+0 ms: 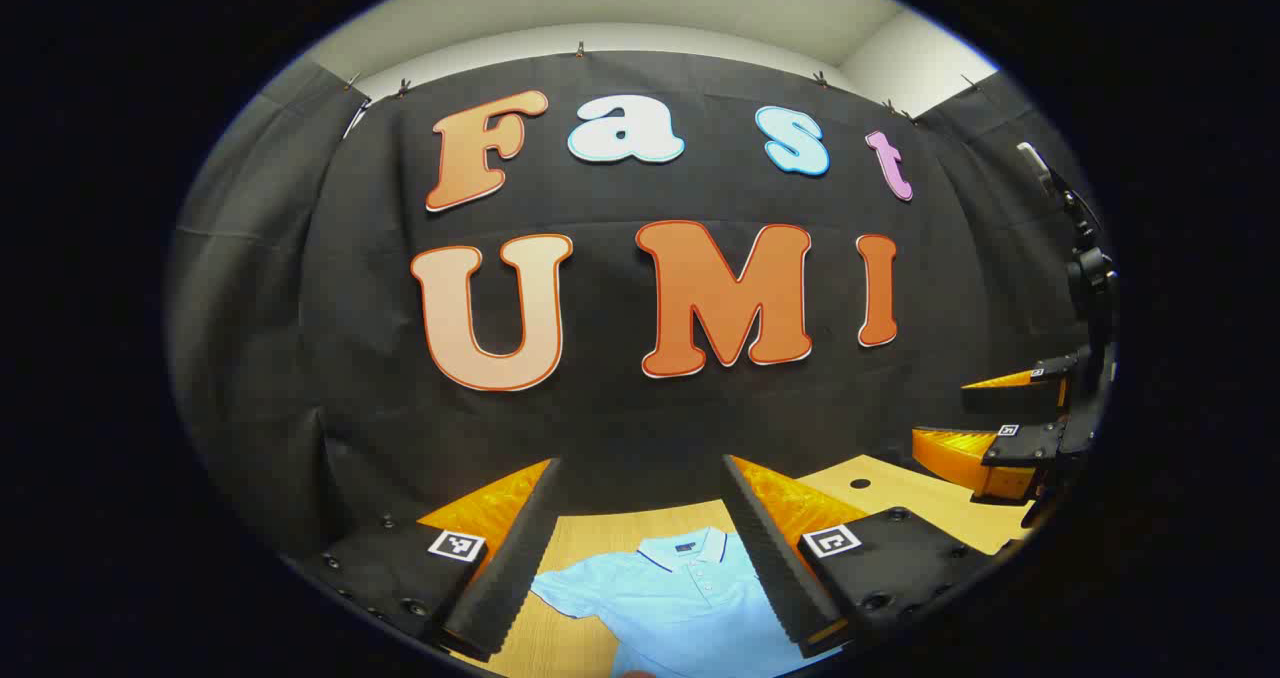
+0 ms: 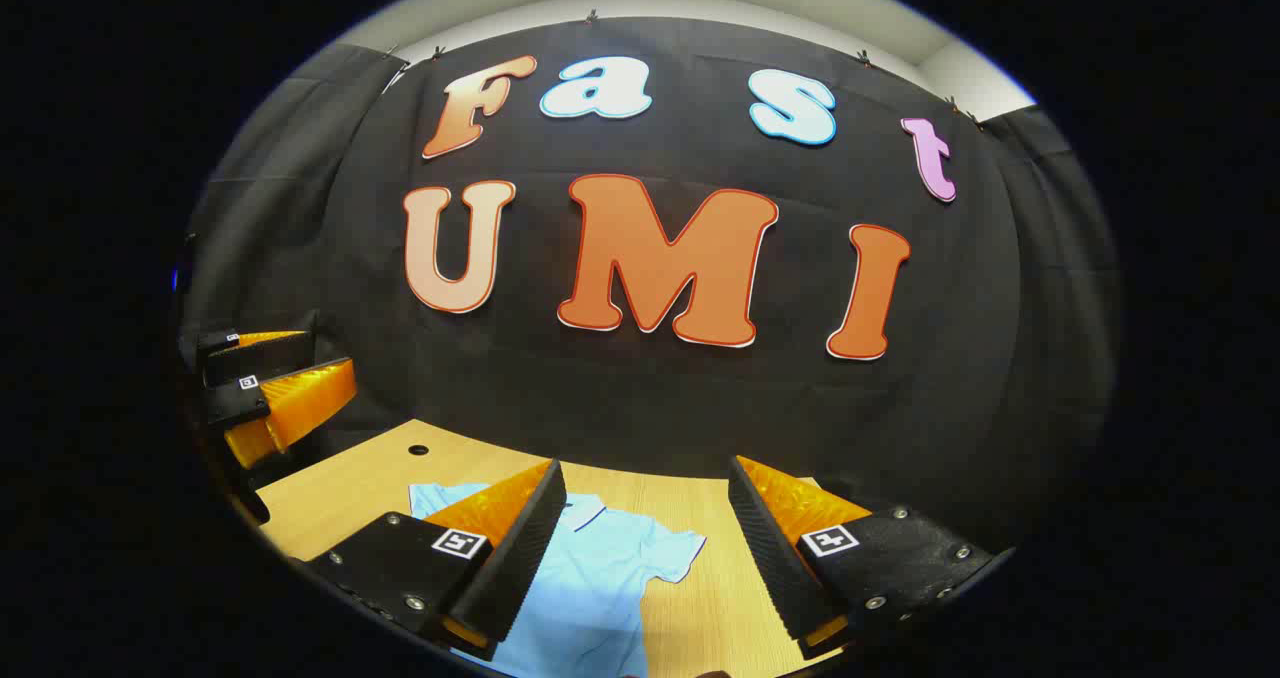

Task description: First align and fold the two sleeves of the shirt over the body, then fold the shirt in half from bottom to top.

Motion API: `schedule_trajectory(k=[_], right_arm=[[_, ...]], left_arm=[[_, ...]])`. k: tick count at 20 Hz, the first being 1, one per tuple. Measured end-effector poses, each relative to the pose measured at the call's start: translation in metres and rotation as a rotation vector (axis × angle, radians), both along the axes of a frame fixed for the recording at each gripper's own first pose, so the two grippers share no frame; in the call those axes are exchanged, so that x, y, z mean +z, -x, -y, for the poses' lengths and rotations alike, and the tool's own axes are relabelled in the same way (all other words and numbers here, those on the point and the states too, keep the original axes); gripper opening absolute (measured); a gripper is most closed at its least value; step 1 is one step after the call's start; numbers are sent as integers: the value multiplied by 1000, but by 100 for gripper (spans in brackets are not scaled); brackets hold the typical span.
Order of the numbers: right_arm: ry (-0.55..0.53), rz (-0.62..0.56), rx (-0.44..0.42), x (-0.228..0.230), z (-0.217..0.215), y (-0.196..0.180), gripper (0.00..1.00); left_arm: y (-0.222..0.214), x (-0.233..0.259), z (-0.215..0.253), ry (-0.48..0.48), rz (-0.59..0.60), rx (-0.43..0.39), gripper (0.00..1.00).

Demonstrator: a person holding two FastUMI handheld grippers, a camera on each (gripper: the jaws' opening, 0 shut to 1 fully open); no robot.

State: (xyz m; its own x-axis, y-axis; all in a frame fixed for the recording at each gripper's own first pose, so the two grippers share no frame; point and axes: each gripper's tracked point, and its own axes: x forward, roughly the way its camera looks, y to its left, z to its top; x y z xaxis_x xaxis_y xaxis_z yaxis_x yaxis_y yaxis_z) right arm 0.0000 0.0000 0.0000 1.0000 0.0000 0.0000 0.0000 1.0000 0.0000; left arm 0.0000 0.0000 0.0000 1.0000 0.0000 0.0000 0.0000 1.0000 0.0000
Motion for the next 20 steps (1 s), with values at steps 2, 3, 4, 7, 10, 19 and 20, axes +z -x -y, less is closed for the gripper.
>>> schedule_trajectory(k=[2, 3, 4, 7, 10, 19, 20], right_arm=[[5, 5, -10, 2, 2, 1, 98], [0, 4, -11, 2, 1, 0, 98], [-5, -1, -16, 1, 1, -1, 98], [-19, -17, -36, -2, 4, -3, 98], [-27, -33, -55, -5, 5, -4, 98], [-105, -230, -127, -48, 14, -18, 98], [-112, -257, -113, -55, 13, -22, 98]], left_arm=[[1, -3, -2, -5, -5, 1, 99], [1, -3, -2, -3, -6, 0, 99], [0, -5, -4, -2, -7, -1, 100], [-1, -5, -7, 2, -8, -6, 99], [-3, -7, -14, 2, -3, -8, 99], [-6, -23, -14, -5, -21, -52, 99], [-6, -24, -15, -8, -26, -45, 99]])
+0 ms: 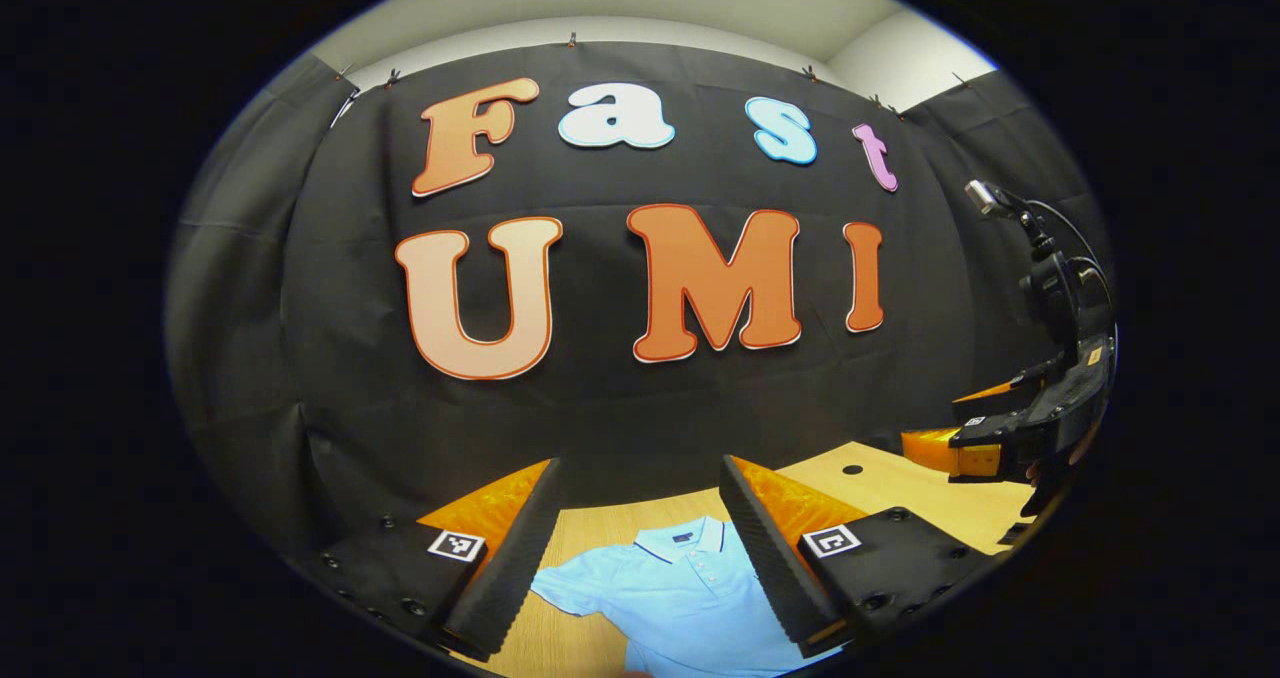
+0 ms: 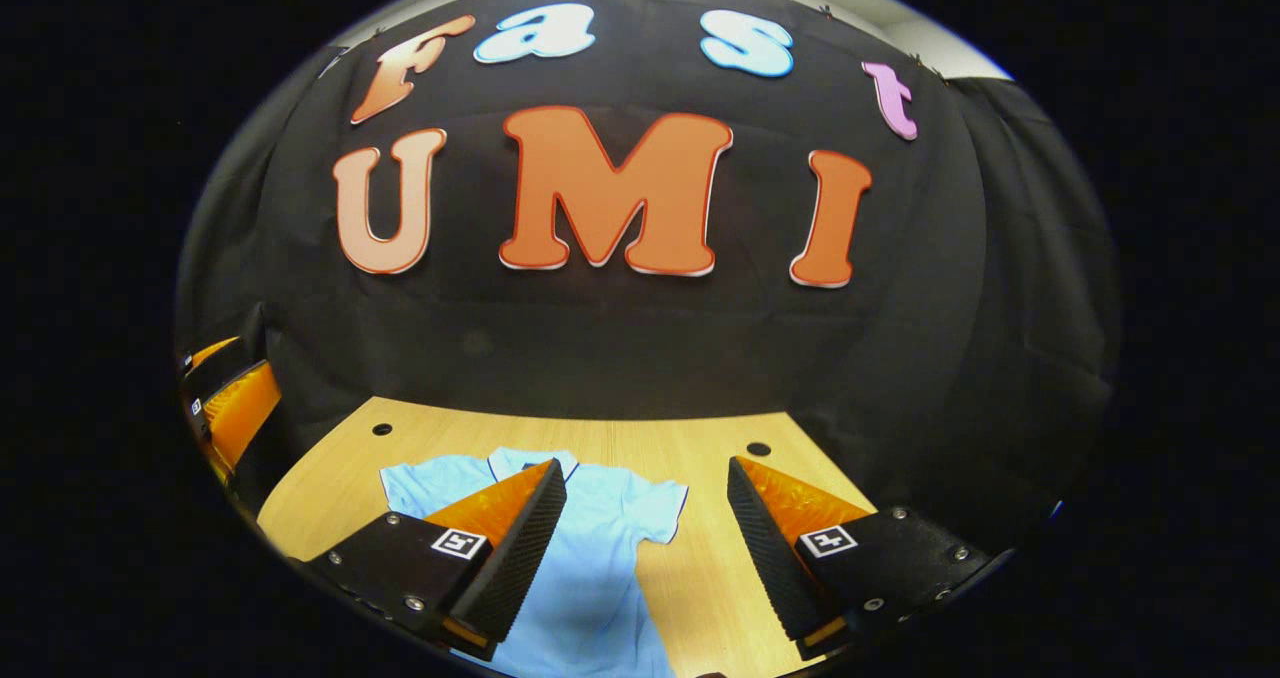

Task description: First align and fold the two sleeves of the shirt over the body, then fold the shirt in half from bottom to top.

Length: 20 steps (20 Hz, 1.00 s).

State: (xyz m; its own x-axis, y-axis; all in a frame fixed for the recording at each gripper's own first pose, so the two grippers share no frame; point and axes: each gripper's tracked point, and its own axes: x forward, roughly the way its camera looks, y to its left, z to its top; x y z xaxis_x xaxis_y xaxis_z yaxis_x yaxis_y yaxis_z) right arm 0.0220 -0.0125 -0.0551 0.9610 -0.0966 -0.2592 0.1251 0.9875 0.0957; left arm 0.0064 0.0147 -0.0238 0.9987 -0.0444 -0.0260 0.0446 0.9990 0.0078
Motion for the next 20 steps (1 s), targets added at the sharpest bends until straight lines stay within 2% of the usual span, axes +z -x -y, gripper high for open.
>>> schedule_trajectory(k=[5, 8, 10, 15, 16, 17, 20], right_arm=[[31, -102, 27, -32, 17, -44, 96], [-15, -197, 60, -59, 19, -70, 95], [-29, -265, 56, -81, 26, -86, 95], [-34, -369, 79, -122, 32, -120, 87], [-39, -393, 81, -131, 33, -124, 81], [-45, -418, 90, -139, 31, -130, 87], [-24, -464, 112, -165, 29, -146, 87]], left_arm=[[-5, -11, -4, -8, -48, 82, 99], [-8, -15, -4, -21, -69, 119, 97], [-12, -19, -5, -24, -83, 142, 99], [-11, -41, -6, 9, -154, 215, 99], [-13, -47, -5, 17, -174, 224, 97], [-14, -55, -4, 28, -193, 233, 99], [-18, -67, -5, 28, -228, 273, 99]])
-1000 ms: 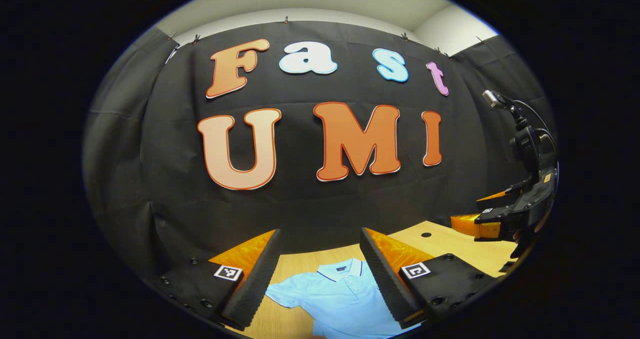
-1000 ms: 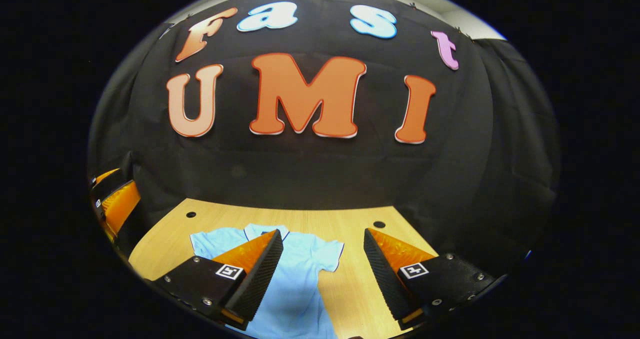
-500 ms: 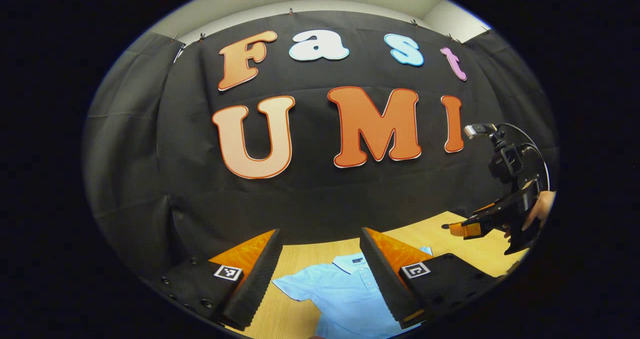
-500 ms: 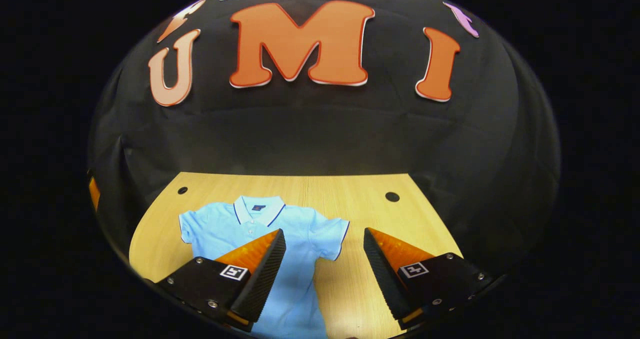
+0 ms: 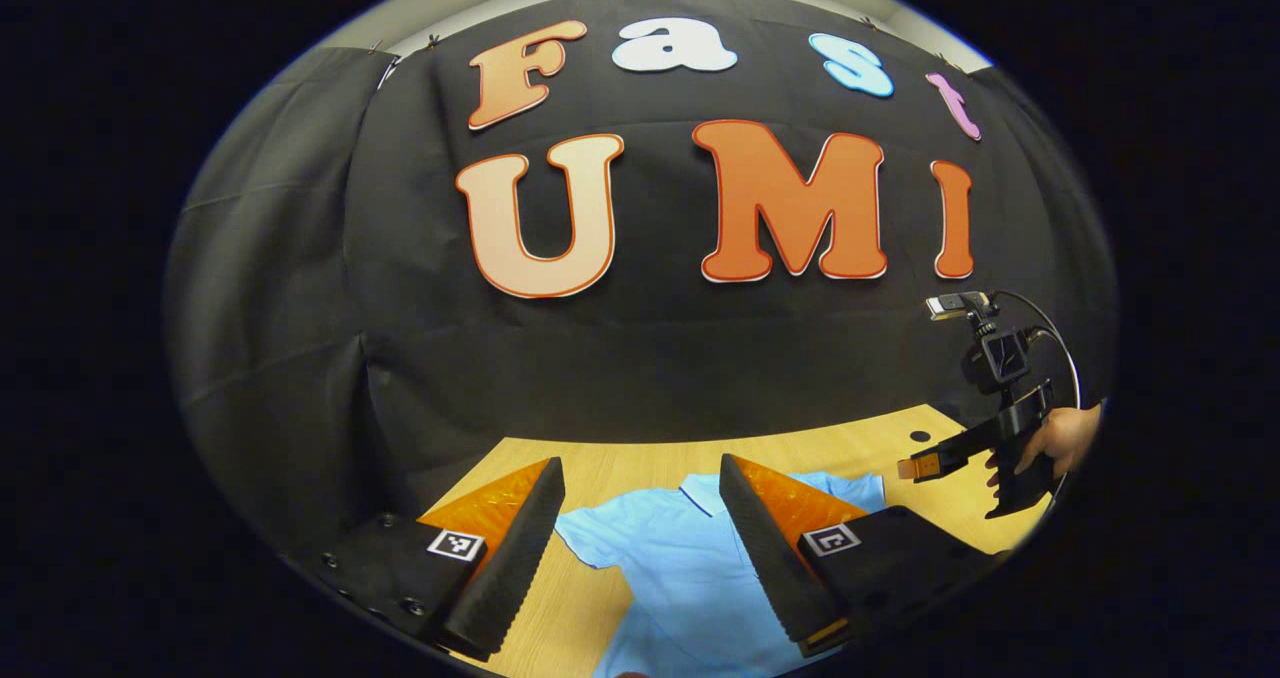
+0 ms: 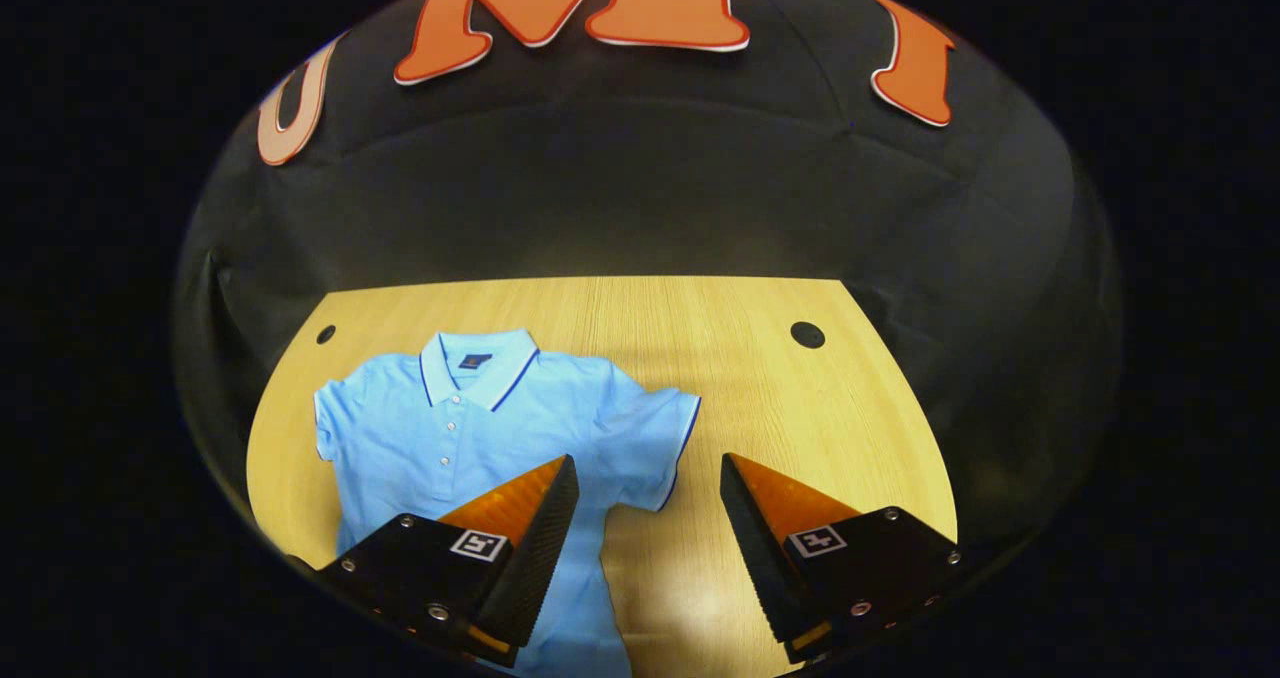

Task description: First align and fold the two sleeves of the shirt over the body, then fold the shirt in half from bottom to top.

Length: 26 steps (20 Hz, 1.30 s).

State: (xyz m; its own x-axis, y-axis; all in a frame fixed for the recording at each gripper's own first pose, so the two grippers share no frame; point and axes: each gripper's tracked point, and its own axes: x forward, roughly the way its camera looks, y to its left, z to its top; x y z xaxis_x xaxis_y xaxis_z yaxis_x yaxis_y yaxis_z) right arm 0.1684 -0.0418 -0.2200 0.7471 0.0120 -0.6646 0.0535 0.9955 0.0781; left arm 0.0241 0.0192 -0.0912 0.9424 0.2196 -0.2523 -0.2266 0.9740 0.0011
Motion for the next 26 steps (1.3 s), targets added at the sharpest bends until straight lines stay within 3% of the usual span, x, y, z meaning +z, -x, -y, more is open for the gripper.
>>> schedule_trajectory(k=[7, 12, 14, 16, 17, 19, 20, 21, 24, 25, 26], right_arm=[[24, -203, 42, -75, 4, -15, 87], [14, -303, 49, -117, 5, -25, 80], [0, -331, 50, -129, 4, -29, 80], [-11, -352, 43, -137, 3, -31, 70], [-16, -351, 45, -140, 1, -34, 74], [-39, -348, 49, -140, -3, -38, 70], [-53, -352, 50, -141, -5, -39, 73], [-51, -351, 58, -141, -6, -41, 59], [-60, -347, 54, -140, -6, -43, 35], [-74, -349, 40, -140, -6, -44, 19], [-93, -343, 29, -138, -6, -45, 16]], left_arm=[[-11, 6, 0, -56, -22, 47, 99], [-13, 3, 4, -77, -54, 60, 99], [-12, 5, 7, -85, -61, 63, 100], [-13, 4, 8, -81, -71, 63, 100], [-14, 4, 9, -67, -74, 67, 100], [-15, 5, 10, -35, -71, 74, 98], [-13, 4, 11, -27, -71, 78, 100], [-12, 4, 11, -25, -75, 81, 100], [-10, 2, 14, -20, -82, 81, 100], [-9, 3, 14, -18, -81, 81, 97], [-6, 3, 15, -19, -82, 81, 100]])
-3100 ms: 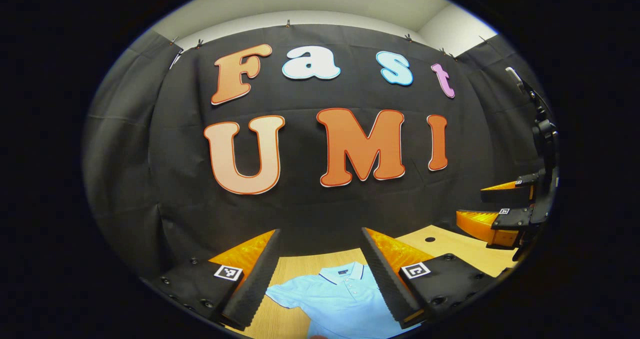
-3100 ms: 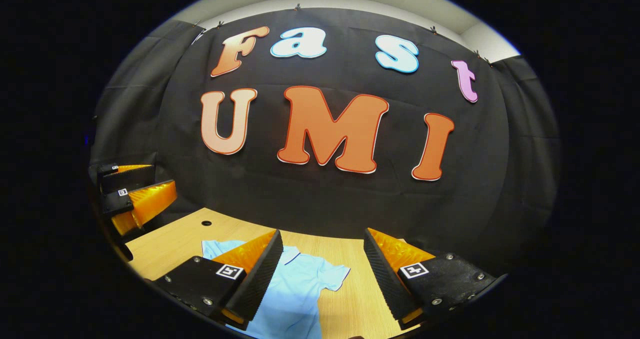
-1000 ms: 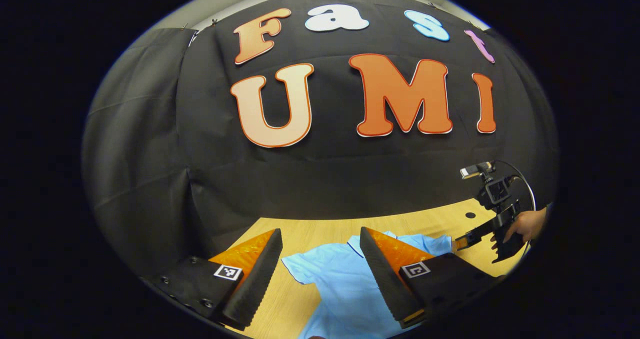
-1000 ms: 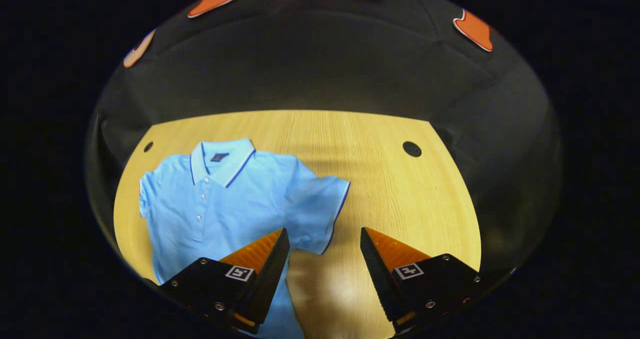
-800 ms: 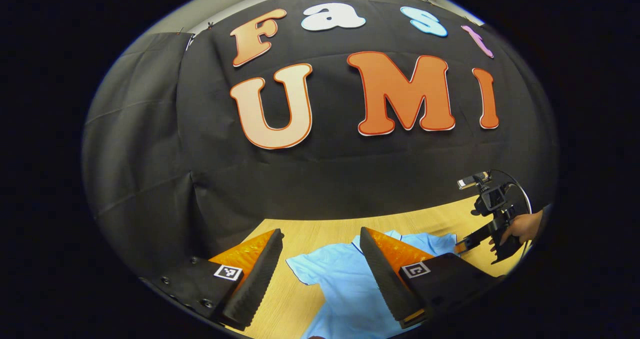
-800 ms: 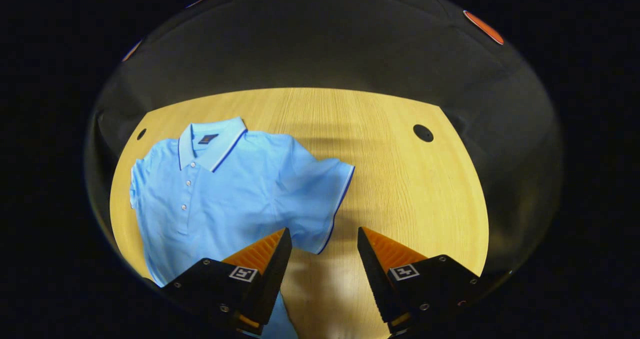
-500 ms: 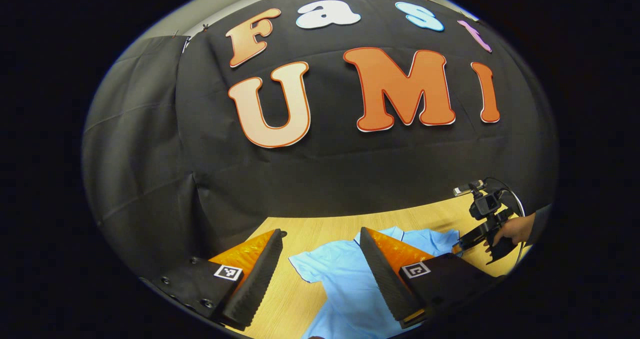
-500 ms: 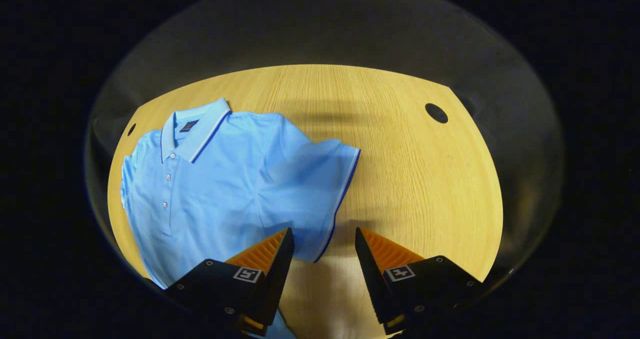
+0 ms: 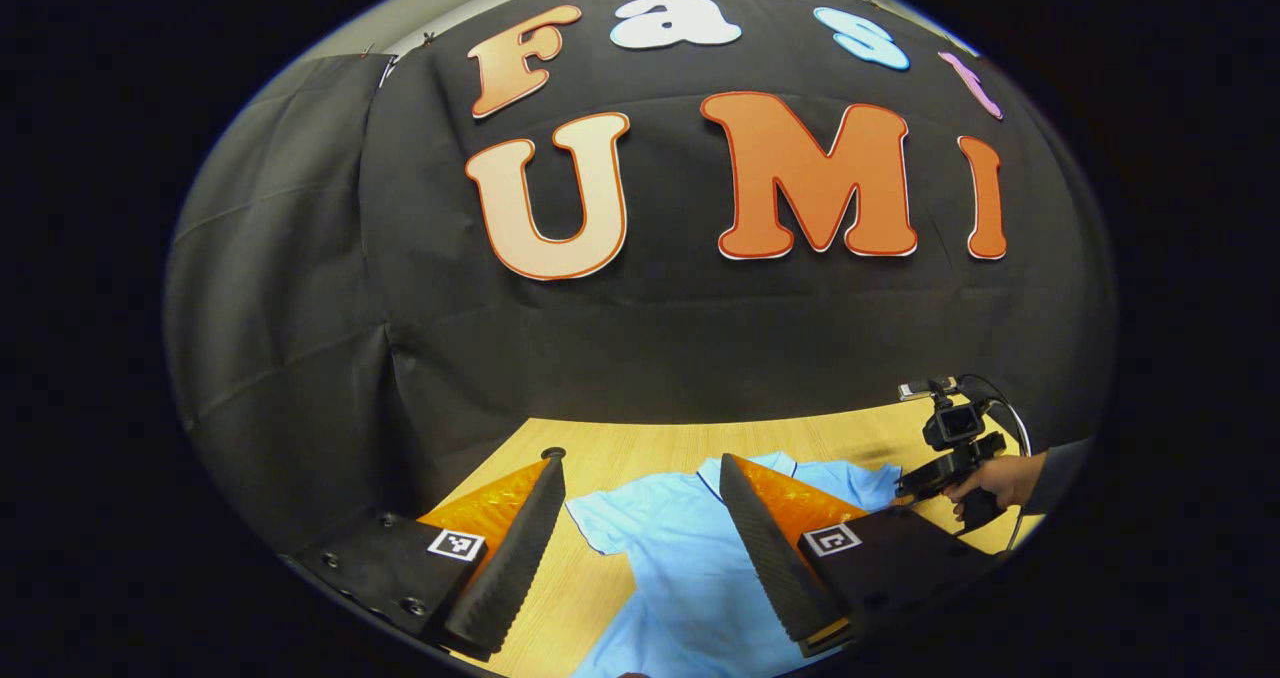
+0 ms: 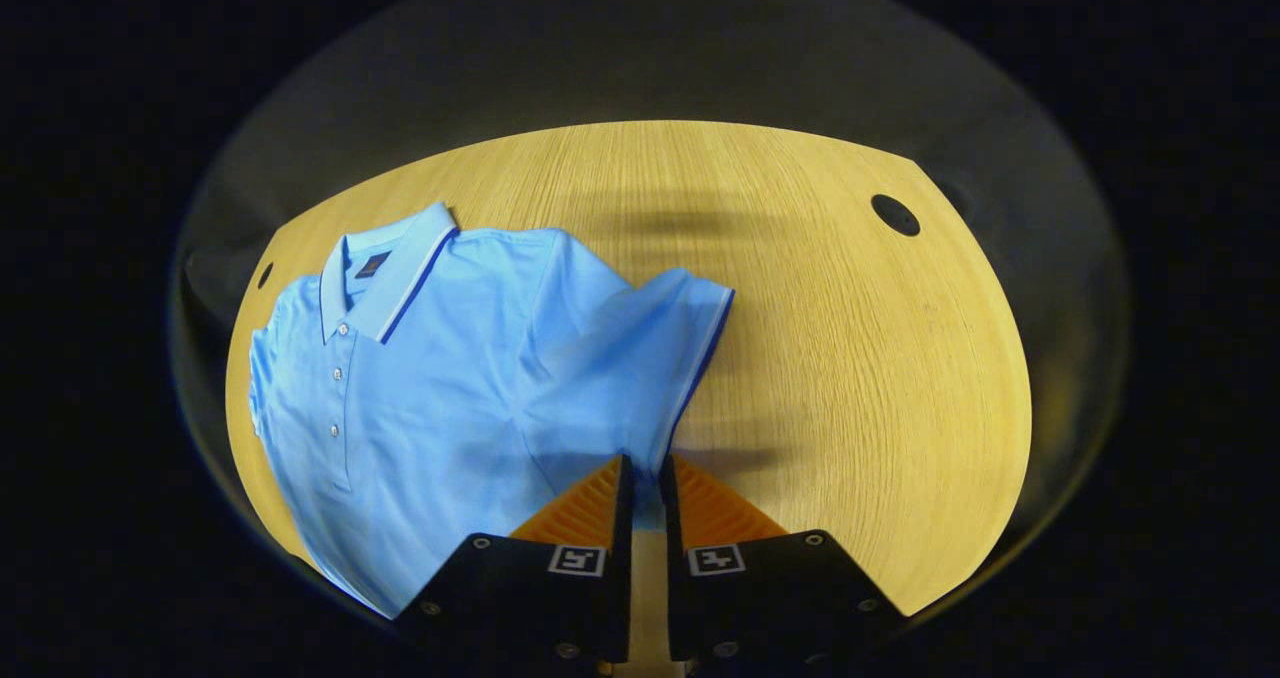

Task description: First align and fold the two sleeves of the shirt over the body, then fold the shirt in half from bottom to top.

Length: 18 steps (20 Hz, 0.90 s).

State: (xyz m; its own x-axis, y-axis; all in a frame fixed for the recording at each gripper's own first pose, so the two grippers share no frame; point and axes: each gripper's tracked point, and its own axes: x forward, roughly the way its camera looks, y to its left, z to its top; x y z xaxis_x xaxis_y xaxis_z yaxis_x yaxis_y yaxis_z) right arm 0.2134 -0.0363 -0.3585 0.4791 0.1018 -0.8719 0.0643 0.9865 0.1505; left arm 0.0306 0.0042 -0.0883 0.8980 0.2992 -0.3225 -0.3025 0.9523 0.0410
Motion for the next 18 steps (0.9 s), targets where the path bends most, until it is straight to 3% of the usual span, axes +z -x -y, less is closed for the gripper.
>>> schedule_trajectory(k=[4, 9, 11, 14, 16, 18], right_arm=[[-109, 47, -49, 19, -10, -11, 5], [-140, 163, 50, 58, -42, -19, 2], [-71, 188, 75, 60, -41, -24, 1], [-8, 173, 32, 48, -20, -32, 2], [-12, 98, -8, 31, -8, -26, 11], [20, 73, -24, 19, 2, -27, 35]], left_arm=[[6, 4, 1, -10, -3, -1, 100], [18, 8, -8, -11, 0, 30, 100], [25, 7, -15, -11, -3, 52, 97], [35, 4, -21, -9, -10, 81, 99], [41, -1, -22, -5, -23, 93, 97], [45, -4, -21, -7, -36, 104, 100]])
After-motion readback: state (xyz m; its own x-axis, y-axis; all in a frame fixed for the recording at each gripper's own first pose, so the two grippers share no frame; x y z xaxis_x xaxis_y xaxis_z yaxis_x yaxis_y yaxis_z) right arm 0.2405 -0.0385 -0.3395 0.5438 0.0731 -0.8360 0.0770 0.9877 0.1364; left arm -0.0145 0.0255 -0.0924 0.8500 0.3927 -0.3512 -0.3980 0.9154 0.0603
